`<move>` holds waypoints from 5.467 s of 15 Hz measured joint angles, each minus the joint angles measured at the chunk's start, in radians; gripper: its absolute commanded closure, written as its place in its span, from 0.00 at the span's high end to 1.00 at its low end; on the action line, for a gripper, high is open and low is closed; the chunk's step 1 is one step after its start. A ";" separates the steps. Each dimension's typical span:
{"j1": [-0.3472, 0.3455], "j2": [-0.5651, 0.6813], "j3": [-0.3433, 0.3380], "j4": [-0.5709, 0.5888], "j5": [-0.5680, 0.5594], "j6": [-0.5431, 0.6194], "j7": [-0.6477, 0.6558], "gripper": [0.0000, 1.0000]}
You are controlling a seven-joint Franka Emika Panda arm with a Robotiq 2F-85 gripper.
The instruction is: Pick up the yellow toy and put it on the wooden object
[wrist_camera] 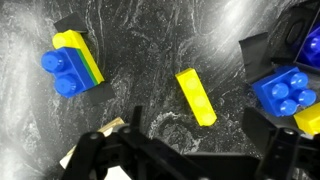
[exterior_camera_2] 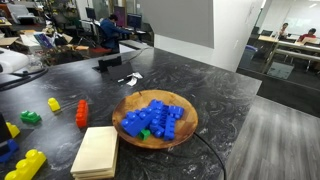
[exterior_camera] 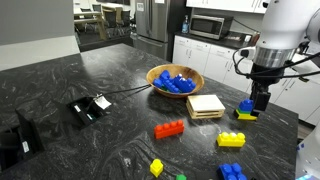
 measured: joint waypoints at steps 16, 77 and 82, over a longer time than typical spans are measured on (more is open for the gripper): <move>0.150 0.094 0.012 -0.122 0.142 0.281 -0.180 1.00; -0.237 0.183 -0.046 -0.032 -0.146 0.397 0.259 0.11; -0.189 0.265 -0.043 -0.012 -0.146 0.398 0.225 0.11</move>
